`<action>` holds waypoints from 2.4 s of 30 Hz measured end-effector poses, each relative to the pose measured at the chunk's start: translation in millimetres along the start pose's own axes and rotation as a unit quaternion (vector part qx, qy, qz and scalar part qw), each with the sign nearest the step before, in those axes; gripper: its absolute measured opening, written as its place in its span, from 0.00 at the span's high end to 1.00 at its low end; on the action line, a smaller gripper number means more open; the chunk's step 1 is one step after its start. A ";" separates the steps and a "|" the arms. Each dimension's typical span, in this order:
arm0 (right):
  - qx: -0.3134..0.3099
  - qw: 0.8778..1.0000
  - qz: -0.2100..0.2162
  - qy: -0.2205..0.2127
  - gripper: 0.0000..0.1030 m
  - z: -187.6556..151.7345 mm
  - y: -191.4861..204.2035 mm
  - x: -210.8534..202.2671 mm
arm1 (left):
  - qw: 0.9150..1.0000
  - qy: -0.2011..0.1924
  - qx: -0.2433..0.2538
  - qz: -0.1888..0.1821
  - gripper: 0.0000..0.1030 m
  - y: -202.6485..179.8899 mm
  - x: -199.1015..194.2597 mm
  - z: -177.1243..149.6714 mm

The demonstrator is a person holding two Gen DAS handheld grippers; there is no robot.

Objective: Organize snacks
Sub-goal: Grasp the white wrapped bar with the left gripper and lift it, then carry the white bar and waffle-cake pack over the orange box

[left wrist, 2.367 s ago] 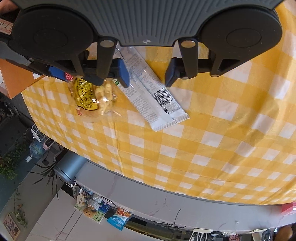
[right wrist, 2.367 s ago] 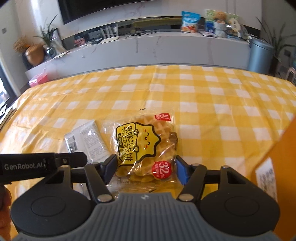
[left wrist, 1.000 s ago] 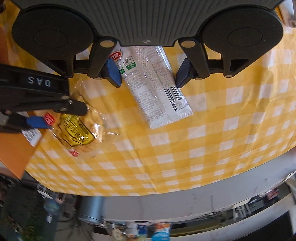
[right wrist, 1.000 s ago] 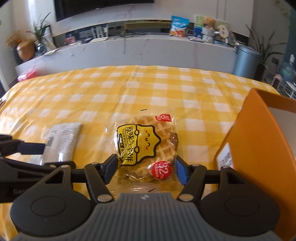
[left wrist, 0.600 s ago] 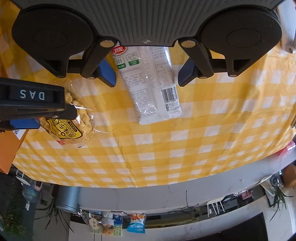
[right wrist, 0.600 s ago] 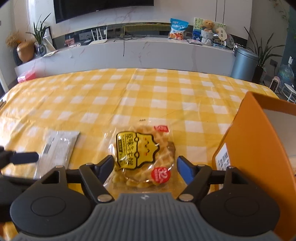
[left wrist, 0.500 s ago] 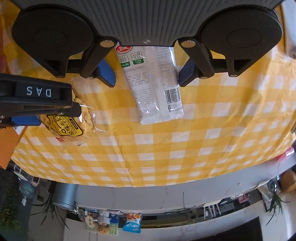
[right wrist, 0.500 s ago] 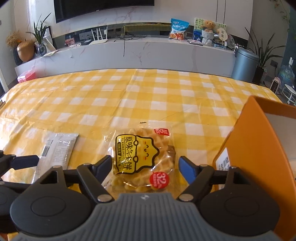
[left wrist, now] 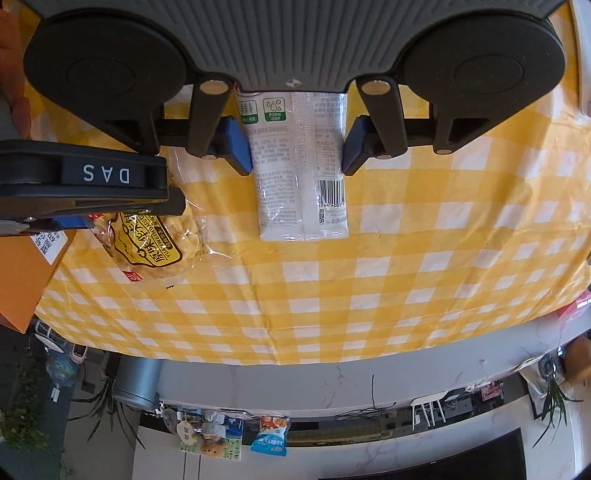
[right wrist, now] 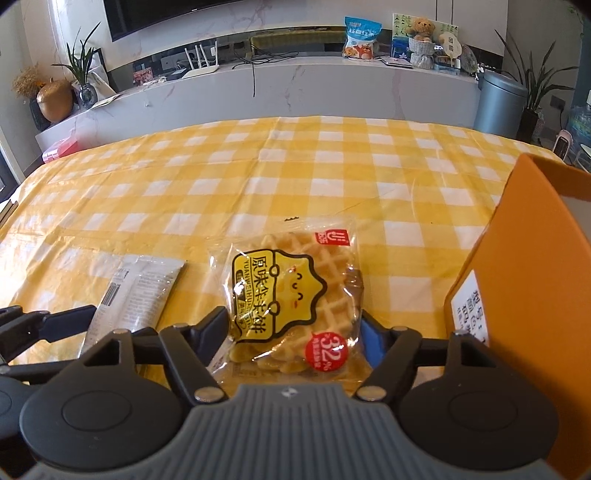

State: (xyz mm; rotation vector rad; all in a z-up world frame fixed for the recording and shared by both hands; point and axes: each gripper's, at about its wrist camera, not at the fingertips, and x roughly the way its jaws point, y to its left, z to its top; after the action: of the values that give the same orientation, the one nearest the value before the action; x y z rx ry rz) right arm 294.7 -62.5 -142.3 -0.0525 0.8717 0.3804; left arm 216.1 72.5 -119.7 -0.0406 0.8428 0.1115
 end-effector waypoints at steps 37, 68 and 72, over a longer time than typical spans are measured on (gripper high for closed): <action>0.000 0.998 0.015 -0.062 0.46 -3.6 -3.5 -83.0 | 0.995 -0.073 -0.039 -0.053 0.47 7.0 -70.5 -3.0; 0.061 0.989 -0.002 -0.135 0.46 -13.2 -130.1 -244.3 | 0.969 -0.144 0.048 -0.193 0.47 -95.4 -156.9 47.2; 0.079 0.988 -0.018 -0.132 0.46 -15.5 -166.7 -259.6 | 0.960 -0.133 0.065 -0.238 0.47 -122.3 -150.3 62.4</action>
State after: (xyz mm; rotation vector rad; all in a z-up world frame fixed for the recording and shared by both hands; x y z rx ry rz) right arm 190.3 -299.8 25.5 0.1268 0.6365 0.2763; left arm 177.3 -56.4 33.0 -0.1016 0.5517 -0.3851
